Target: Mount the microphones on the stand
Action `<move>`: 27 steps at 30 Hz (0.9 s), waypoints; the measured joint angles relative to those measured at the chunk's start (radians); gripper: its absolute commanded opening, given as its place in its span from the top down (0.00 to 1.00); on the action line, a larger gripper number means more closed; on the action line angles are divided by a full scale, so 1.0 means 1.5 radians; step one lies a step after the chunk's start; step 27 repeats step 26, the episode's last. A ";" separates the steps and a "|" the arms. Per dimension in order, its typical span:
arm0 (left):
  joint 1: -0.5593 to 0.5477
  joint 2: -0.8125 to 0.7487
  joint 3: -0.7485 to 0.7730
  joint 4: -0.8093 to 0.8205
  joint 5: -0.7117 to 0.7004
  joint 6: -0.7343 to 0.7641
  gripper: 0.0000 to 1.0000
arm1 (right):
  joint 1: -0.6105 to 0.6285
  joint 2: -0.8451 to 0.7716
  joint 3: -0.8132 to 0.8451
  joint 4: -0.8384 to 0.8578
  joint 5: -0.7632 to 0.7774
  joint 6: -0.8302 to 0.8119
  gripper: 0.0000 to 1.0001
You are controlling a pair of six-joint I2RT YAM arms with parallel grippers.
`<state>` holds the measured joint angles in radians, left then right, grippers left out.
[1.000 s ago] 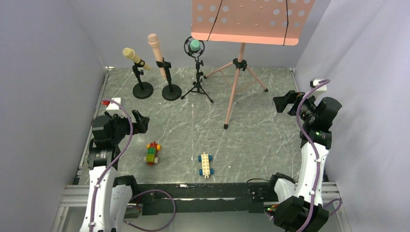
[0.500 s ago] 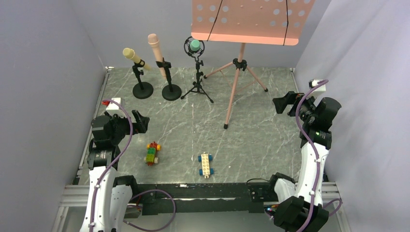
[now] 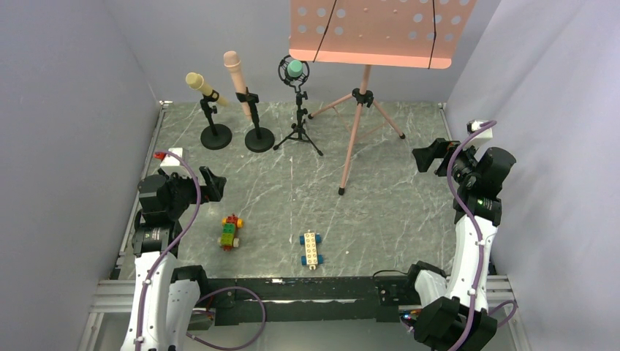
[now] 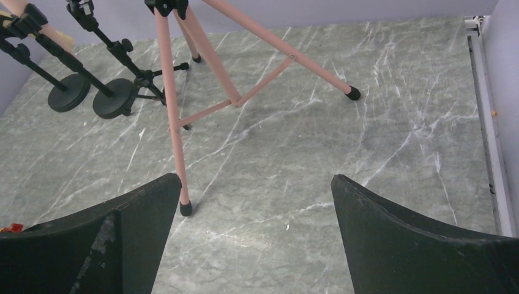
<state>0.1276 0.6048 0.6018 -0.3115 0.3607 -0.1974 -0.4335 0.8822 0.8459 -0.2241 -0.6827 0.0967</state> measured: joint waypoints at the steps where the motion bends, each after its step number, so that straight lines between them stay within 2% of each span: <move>1: 0.000 0.000 0.000 0.000 0.000 0.000 0.01 | 0.000 0.000 0.000 0.000 0.000 0.000 0.00; 27: 0.000 -0.008 0.000 0.002 0.001 0.000 0.01 | 0.000 0.000 0.000 0.001 0.001 0.000 0.00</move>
